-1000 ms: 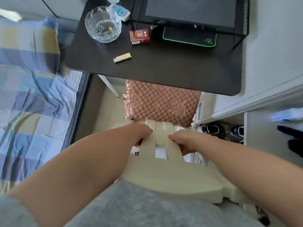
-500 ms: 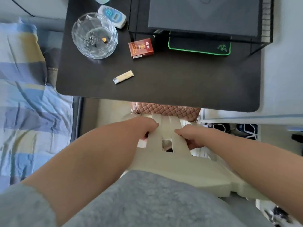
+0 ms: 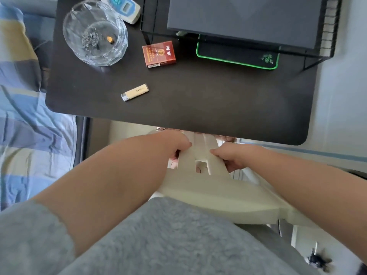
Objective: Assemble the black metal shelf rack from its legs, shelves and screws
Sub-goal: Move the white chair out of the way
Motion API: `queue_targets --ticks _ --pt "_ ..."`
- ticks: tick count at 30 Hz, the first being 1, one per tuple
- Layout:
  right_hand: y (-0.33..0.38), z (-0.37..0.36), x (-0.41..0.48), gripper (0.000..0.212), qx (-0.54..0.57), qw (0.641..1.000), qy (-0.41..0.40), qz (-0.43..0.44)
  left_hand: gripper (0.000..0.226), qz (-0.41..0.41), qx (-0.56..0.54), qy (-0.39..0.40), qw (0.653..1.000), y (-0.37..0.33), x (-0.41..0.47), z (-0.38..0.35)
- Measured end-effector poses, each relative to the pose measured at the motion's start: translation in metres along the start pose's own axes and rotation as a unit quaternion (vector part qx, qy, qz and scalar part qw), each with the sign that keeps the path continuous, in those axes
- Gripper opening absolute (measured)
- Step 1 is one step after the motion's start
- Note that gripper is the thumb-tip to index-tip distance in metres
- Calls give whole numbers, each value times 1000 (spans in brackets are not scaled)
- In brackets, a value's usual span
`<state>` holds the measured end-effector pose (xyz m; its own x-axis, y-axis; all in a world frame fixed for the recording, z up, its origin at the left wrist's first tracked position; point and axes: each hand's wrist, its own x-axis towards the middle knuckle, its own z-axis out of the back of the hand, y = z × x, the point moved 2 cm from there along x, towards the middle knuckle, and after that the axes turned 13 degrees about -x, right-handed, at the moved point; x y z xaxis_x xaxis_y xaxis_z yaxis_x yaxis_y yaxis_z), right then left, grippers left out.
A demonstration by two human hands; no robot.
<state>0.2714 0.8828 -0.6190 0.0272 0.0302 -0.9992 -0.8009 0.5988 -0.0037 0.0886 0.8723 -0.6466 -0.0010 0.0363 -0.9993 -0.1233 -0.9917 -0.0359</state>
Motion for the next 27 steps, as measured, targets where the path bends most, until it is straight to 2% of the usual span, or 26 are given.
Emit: queue_targets --ticks 7,10,13,15,18,22,25,27 --pt "-1 5 -5 21 -24 1000 4 14 29 25 35 0 999 -7 -2 -9" --pt "3 12 -21 19 -105 993 31 40 39 52 183 27 981 -18 -24 -10" --pt "8 28 -42 28 -261 962 21 83 56 88 333 48 937 -28 -54 -9" --pt "14 41 -60 34 -322 940 8 110 64 84 385 37 918 -33 -70 -7" --pt "23 57 -81 31 -357 921 -37 155 59 32 408 21 912 -39 -88 0" --pt "32 65 -101 28 -361 885 -181 233 43 -55 398 0 916 -42 -106 7" --pt "34 61 -113 41 -349 854 -254 289 38 -132 400 -40 906 -42 -118 14" --pt "35 57 -119 47 -341 837 -291 315 43 -209 409 -94 883 -44 -127 20"
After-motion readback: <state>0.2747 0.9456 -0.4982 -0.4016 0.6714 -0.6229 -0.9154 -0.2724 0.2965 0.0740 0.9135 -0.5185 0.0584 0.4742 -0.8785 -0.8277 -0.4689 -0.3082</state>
